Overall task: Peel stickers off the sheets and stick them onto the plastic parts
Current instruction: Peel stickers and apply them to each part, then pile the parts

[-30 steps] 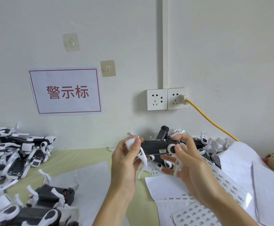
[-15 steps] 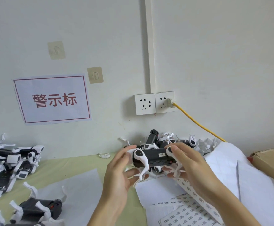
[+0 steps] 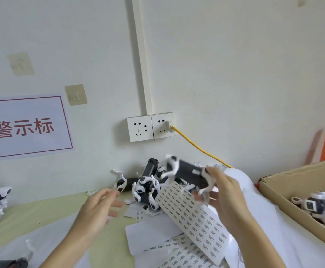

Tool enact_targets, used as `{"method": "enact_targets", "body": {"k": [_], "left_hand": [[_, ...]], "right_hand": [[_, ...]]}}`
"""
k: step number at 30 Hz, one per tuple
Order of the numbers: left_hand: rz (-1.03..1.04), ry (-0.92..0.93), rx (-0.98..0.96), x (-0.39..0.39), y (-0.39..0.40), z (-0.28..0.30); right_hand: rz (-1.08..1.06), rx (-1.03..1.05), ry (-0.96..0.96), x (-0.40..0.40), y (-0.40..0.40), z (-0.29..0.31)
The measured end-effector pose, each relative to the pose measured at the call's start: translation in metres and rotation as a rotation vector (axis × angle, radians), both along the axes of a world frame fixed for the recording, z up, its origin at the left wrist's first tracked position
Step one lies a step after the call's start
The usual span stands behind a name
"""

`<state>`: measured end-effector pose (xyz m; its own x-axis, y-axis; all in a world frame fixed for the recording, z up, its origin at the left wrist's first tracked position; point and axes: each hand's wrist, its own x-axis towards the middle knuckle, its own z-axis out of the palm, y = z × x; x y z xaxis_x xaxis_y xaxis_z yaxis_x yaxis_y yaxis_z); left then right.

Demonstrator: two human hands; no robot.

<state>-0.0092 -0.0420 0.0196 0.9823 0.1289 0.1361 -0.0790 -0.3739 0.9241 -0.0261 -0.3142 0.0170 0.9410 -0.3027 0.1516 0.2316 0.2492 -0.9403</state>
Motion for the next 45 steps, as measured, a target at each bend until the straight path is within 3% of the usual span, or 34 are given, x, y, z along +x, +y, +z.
{"method": "enact_targets", "body": {"k": [5, 8, 11, 14, 17, 21, 23, 27, 31, 35, 38, 40, 42, 45], "left_hand": [[0.019, 0.054, 0.193, 0.025, 0.028, 0.015], [0.03, 0.083, 0.235, 0.04, 0.045, 0.013], [0.01, 0.092, 0.306, 0.055, 0.058, 0.002], [-0.03, 0.08, 0.437, 0.071, 0.074, -0.01], [-0.023, 0.046, 0.661, 0.091, 0.1, -0.014], [0.219, 0.113, 1.173, 0.114, 0.163, -0.009], [0.343, 0.234, 1.285, 0.121, 0.198, -0.004], [0.505, 0.514, 1.244, 0.129, 0.26, -0.001], [0.584, 0.668, 1.109, 0.13, 0.301, -0.011], [0.602, 0.492, 1.103, 0.134, 0.304, -0.027], [0.509, 0.308, 1.218, 0.145, 0.292, -0.032], [0.581, 0.186, 1.295, 0.151, 0.293, -0.026], [0.659, 0.247, 1.244, 0.153, 0.306, -0.016], [0.564, 0.503, 1.052, 0.153, 0.33, -0.011]], "right_hand": [[-0.624, 0.612, -0.157, 0.004, -0.045, 0.001], [-0.702, 0.742, -0.234, 0.005, -0.063, -0.009], [-0.57, 0.574, -0.097, 0.007, -0.053, -0.009], [-0.357, 0.225, 0.036, 0.011, -0.011, -0.003], [-0.167, -0.205, 0.031, 0.009, 0.041, -0.002], [0.096, -0.621, -0.046, 0.002, 0.098, -0.015], [0.135, -0.773, -0.085, 0.001, 0.111, -0.021], [0.152, -0.849, -0.087, 0.003, 0.12, -0.025], [0.124, -0.856, -0.066, 0.007, 0.121, -0.028], [0.088, -0.868, -0.066, 0.011, 0.119, -0.03], [0.072, -0.851, -0.06, 0.013, 0.115, -0.03], [0.062, -0.85, -0.061, 0.014, 0.112, -0.03], [0.063, -0.857, -0.059, 0.016, 0.111, -0.031], [0.065, -0.854, -0.055, 0.018, 0.11, -0.032]]}}
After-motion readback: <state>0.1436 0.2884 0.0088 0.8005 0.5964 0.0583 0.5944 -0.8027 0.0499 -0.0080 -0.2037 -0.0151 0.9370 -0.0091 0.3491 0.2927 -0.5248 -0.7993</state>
